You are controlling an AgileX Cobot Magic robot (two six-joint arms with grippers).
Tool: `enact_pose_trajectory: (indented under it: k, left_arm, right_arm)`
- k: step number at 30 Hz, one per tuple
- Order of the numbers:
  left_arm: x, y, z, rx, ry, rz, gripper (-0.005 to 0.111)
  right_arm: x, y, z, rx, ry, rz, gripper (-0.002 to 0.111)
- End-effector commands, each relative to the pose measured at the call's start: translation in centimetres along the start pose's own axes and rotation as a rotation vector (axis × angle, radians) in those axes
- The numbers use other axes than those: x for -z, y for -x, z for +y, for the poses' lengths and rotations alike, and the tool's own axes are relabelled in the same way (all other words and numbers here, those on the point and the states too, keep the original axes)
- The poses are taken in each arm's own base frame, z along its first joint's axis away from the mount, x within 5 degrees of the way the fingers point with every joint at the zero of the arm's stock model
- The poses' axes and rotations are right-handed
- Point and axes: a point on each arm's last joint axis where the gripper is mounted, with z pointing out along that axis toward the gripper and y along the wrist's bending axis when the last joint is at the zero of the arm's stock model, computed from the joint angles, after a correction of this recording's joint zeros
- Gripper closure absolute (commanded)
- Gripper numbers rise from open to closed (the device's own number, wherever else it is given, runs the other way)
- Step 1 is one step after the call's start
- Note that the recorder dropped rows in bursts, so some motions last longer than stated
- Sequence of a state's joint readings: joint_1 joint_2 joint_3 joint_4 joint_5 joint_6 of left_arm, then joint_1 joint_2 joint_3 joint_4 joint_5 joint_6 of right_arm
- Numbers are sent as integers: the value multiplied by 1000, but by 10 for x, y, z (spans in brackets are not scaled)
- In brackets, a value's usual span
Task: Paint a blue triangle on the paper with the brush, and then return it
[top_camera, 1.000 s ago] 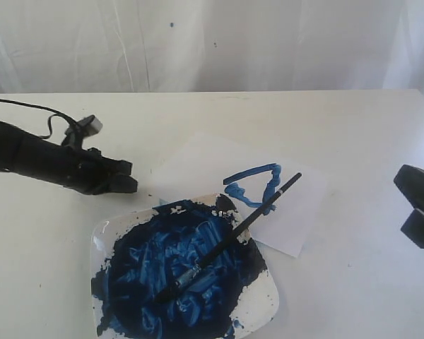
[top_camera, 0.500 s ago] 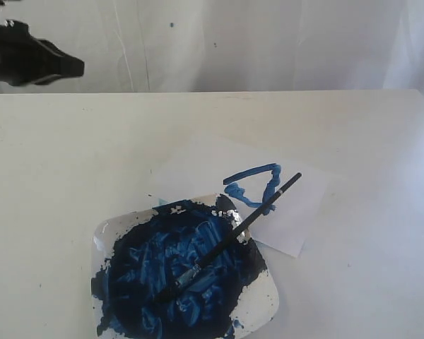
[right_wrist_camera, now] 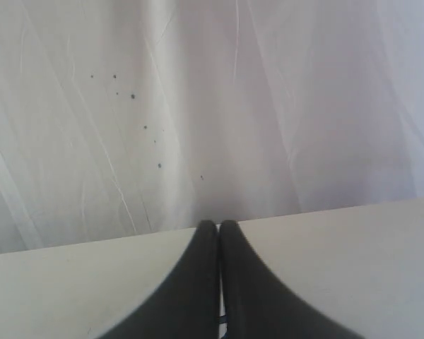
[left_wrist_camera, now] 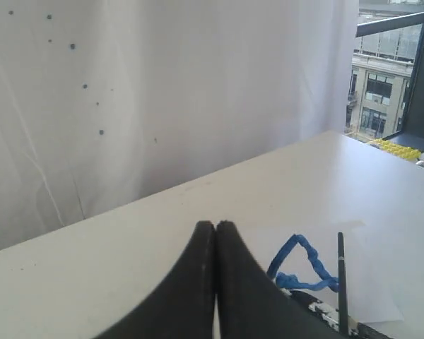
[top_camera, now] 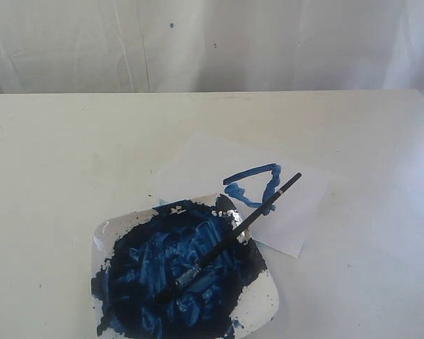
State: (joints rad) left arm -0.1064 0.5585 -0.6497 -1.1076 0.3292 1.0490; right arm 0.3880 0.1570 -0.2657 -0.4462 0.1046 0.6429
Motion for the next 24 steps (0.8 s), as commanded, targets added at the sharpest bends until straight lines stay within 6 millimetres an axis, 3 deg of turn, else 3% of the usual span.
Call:
enact_pose_trajectory:
  k: [1, 5, 13, 24]
  left_arm:
    - [26, -36, -17, 60, -9, -26, 107]
    - [39, -65, -26, 109, -10, -36, 107]
    - [43, -92, -31, 137, -21, -14, 107]
    - [43, -95, -33, 127, -49, 9, 107]
  right_arm:
    - [1, -3, -3, 1, -38, 45, 108]
    - [2, -7, -6, -42, -67, 89, 108]
    - [2, -8, -6, -42, -69, 93, 108]
    - [2, -8, -6, -42, -69, 93, 108]
